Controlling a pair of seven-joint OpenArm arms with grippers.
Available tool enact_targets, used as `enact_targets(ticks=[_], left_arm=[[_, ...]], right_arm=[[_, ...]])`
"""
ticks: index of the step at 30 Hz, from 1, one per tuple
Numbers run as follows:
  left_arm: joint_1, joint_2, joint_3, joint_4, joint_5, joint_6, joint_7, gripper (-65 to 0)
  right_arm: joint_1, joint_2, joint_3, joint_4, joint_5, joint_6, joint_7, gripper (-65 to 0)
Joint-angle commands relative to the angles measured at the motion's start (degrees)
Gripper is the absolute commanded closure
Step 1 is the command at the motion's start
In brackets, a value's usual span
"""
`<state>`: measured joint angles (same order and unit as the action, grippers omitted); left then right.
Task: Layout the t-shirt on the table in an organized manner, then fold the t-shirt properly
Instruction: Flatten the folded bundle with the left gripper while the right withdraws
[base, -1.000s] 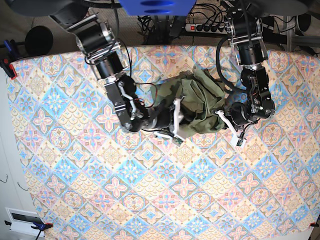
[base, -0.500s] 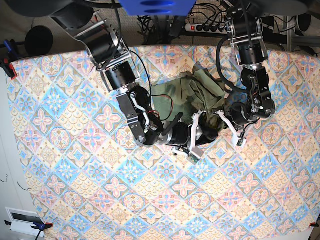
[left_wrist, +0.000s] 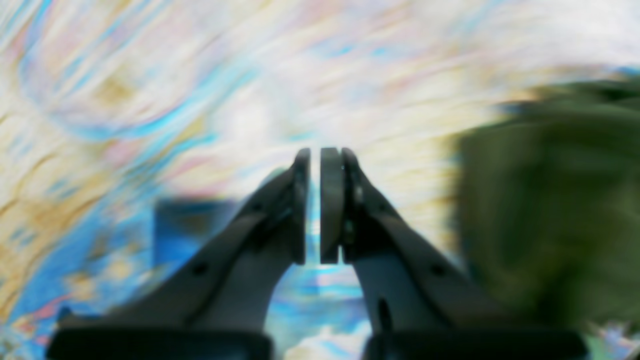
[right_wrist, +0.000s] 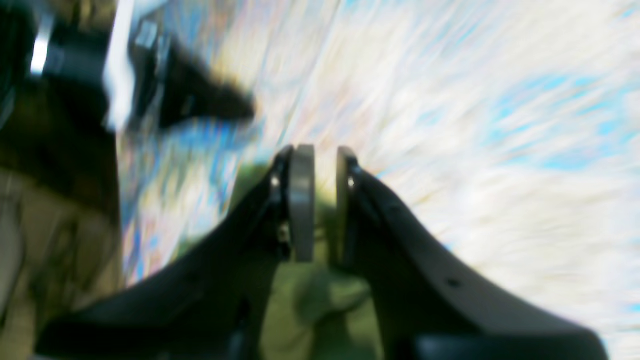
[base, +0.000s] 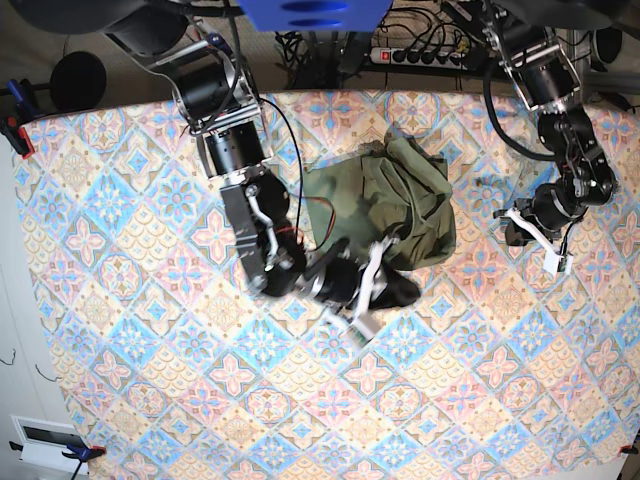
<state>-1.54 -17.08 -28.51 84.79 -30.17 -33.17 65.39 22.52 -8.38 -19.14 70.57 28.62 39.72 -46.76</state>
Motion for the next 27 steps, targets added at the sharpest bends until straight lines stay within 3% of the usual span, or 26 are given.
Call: enact_targets(ticks=[1, 4, 8, 11, 13, 17, 21, 27], left_arm=[[1.1, -1.1, -0.3, 4.4, -2.7, -0.4, 0.9, -3.1], [4.9, 0.1, 0.0, 15.1, -9.8, -0.4, 5.9, -8.3], [8.0, 1.9, 0.6, 24.3, -15.8, -0.4, 10.4, -21.0], [8.3, 5.3, 0.7, 26.9, -19.5, -0.3, 12.6, -30.2], [7.7, 7.8, 3.1, 27.0, -20.0, -0.1, 13.0, -32.7], [7.3, 12.2, 8.6, 26.9, -15.3, 0.8, 12.5, -32.9], [7.3, 16.8, 14.3, 26.9, -7.7, 6.6, 12.5, -33.3], [7.7, 18.3, 16.1, 25.6, -2.1, 10.4, 12.5, -33.3]], right_arm=[[0.0, 0.1, 1.2, 1.8, 1.0, 0.3, -0.1, -7.1], [-1.6, 1.5, 5.2, 5.9, 1.0, 0.3, -1.9, -7.1], [-2.2, 4.2, 9.4, 7.8, 1.0, 0.3, -3.5, -7.1], [-3.6, 6.8, 11.6, 7.8, 1.0, 0.3, -3.7, -7.1], [-3.8, 8.6, 12.9, 7.9, 1.0, 0.3, -3.7, -7.1], [-4.3, 12.2, 14.1, 7.9, 1.0, 0.3, -3.7, -7.1], [-6.7, 12.4, 15.2, 8.1, 1.0, 0.3, -3.7, -7.1], [-8.6, 12.4, 16.6, 10.3, 1.0, 0.3, -3.7, -7.1]])
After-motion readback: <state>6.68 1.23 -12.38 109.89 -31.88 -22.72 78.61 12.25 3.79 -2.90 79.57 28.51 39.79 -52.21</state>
